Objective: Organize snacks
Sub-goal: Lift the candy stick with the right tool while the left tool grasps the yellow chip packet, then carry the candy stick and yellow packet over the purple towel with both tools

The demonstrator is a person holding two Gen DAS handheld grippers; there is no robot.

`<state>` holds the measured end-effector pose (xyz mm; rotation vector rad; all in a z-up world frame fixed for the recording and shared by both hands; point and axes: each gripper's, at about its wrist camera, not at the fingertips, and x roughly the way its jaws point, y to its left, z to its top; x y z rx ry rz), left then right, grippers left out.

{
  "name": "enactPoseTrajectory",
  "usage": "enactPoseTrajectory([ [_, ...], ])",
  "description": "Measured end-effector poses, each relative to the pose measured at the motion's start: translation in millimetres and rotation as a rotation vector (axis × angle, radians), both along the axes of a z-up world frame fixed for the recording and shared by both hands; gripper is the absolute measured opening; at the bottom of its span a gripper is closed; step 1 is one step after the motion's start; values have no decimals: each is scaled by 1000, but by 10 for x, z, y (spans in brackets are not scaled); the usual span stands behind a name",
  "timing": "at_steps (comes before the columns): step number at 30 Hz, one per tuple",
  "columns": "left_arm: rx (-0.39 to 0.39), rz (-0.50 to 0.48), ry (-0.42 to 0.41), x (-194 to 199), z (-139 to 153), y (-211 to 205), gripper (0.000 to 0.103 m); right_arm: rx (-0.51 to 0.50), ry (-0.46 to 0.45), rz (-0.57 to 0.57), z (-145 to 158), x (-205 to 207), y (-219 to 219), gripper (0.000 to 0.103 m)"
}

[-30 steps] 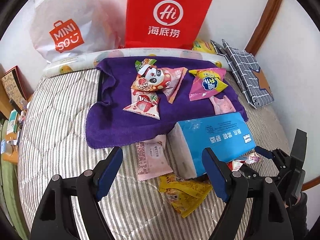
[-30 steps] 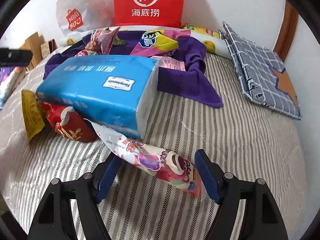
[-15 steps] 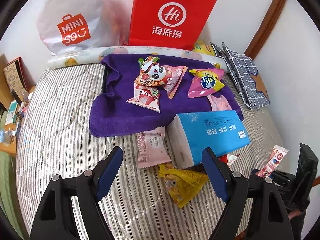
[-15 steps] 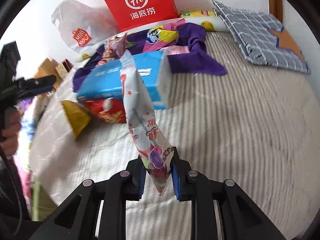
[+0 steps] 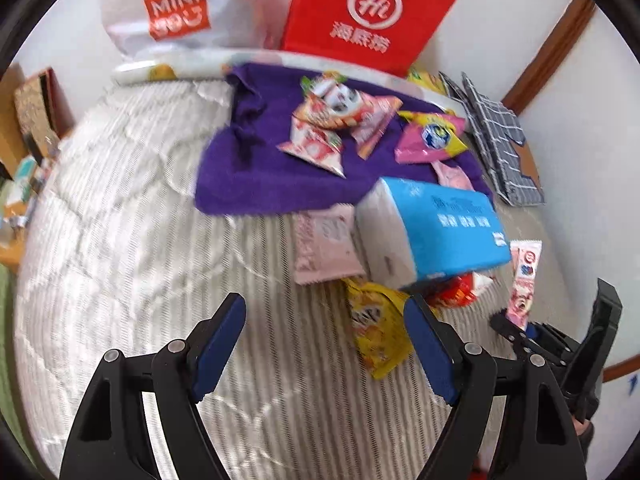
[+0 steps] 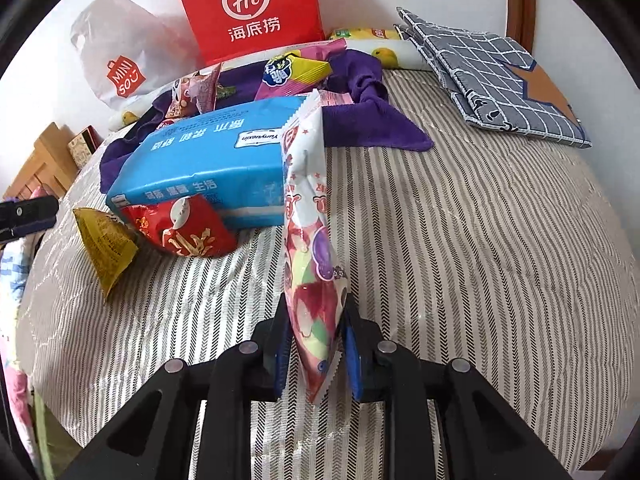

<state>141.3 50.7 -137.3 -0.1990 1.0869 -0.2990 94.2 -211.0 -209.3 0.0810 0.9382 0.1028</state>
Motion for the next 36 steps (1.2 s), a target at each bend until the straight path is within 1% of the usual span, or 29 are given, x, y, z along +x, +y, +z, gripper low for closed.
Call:
enactPoseTrajectory([
  [5, -35, -46, 23, -6, -107, -204, 81, -54, -28, -18, 73, -106, -90, 21],
  [9, -29, -76, 44, 13, -211, -400, 81, -46, -21, -40, 62, -172, -210, 21],
  [11, -9, -85, 55, 31, -274, -485, 81, -46, -21, -49, 58, -201, -254, 21],
  [13, 3, -91, 68, 51, -332, -544, 78, -39, -20, -52, 59, -220, -276, 21],
  [14, 6, -92, 78, 58, -358, -567, 73, -35, -22, -52, 68, -229, -283, 21],
  [15, 8, -95, 90, 65, -388, -594, 65, -32, -24, -51, 78, -234, -287, 21],
  [16, 7, -103, 100, 68, -409, -610, 59, -27, -27, -48, 89, -243, -287, 21],
  [18, 23, -112, 103, 55, -428, -653, 51, -27, -32, -41, 111, -255, -282, 21],
  [20, 43, -119, 89, 28, -402, -676, 47, -31, -29, -21, 117, -250, -266, 23],
  [22, 53, -129, 86, 0, -367, -673, 47, -37, -28, -4, 117, -237, -241, 23],
  [24, 60, -125, 81, -26, -333, -641, 47, -36, -26, 0, 112, -221, -218, 27],
  [26, 63, -121, 72, -63, -290, -592, 47, -22, -22, 0, 110, -198, -215, 36],
  [28, 60, -115, 69, -78, -258, -550, 47, 1, -30, 6, 118, -168, -209, 38],
  [32, 59, -108, 61, -111, -209, -487, 47, 13, -27, 11, 90, -76, -179, 38],
  [33, 58, -107, 59, -116, -197, -477, 47, 16, -27, 12, 91, -61, -173, 36],
  [34, 57, -106, 57, -120, -185, -471, 47, 18, -29, 15, 97, -44, -165, 26],
  [36, 52, -104, 47, -126, -145, -449, 47, 16, -36, 9, 130, -36, -169, 24],
])
